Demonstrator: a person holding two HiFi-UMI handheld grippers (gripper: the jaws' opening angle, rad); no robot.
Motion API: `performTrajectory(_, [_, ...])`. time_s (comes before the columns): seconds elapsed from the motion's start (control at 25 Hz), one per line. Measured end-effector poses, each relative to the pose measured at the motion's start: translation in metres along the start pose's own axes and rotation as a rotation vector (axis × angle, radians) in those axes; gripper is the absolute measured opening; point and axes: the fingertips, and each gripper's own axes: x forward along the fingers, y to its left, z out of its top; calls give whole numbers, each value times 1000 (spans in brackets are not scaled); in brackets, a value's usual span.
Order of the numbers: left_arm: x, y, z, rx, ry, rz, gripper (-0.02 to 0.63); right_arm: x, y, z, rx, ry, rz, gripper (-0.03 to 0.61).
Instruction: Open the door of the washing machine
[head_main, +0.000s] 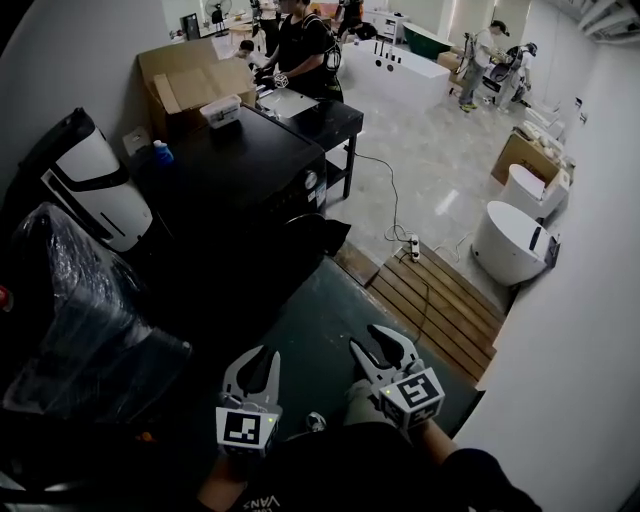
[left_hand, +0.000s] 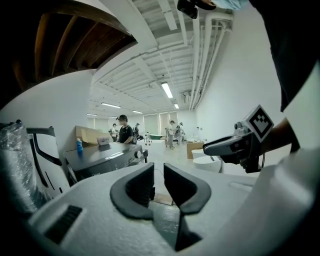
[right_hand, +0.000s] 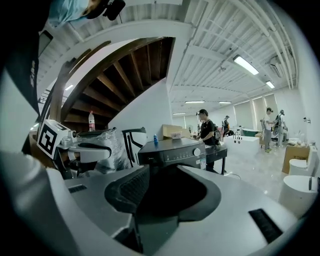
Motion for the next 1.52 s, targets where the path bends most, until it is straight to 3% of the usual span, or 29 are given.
performTrajectory(0.08, [10,-2,-5,-21,49,-14,187,9,-5,1,5,9,30,176])
performTrajectory(0.12, [15,-1,-7,-28,66,-15,209,15,-9,1,6,16,43,186])
performTrajectory(0.28, [45,7,-17,-36,80,27,210,39,-39,-2,-17,45,78,209])
performTrajectory(0.48, [93,11,-4,-52,130,78,224,70,-86,2,-93,112,141,241])
performTrajectory(0.8, [175,9,8,-68,157,194,229,122,-160,18,-151,147,284,244])
performTrajectory(1.08, [215,8,-5,-82,221,302,229,153,-209,22,-183,179,372,244])
performTrajectory(1.2, [229,19,-11,-60,256,311,229,172,-219,19,-214,195,388,244])
performTrajectory(1.52, [285,69,-38,-10,307,280,229,234,-227,-15,-182,283,359,244])
